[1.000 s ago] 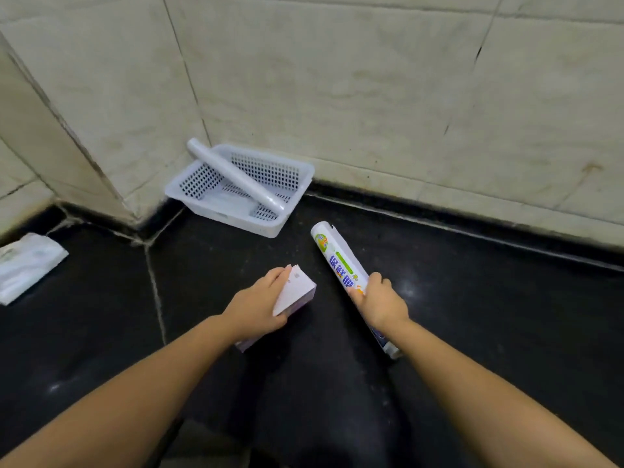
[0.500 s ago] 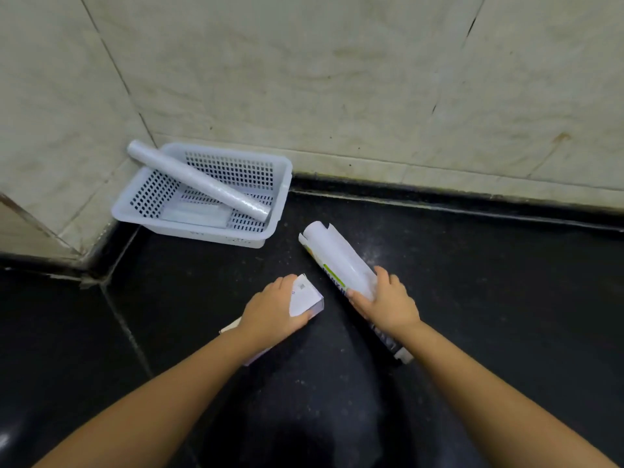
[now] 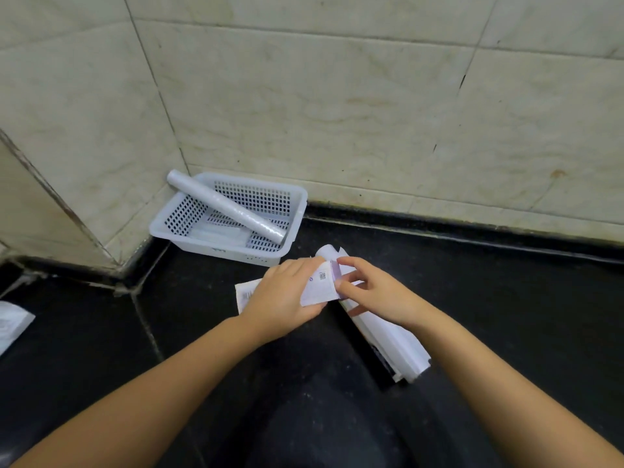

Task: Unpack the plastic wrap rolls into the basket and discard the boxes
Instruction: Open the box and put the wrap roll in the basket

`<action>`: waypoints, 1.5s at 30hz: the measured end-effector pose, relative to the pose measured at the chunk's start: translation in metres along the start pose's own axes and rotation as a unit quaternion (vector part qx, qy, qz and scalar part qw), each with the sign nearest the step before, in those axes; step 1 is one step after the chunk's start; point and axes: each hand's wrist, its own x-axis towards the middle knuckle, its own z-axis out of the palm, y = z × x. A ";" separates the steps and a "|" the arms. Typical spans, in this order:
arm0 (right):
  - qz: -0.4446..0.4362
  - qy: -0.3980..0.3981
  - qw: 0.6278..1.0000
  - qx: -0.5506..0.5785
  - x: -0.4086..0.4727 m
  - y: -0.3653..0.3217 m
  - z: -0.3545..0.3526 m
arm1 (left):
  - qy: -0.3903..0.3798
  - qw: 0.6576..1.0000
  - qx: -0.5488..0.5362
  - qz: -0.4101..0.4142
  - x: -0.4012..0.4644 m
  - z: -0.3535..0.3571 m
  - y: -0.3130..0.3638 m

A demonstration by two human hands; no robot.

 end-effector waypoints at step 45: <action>-0.316 0.242 0.834 -0.382 -0.049 -0.040 -0.027 | 0.098 0.984 -0.148 0.025 0.019 -0.047 0.030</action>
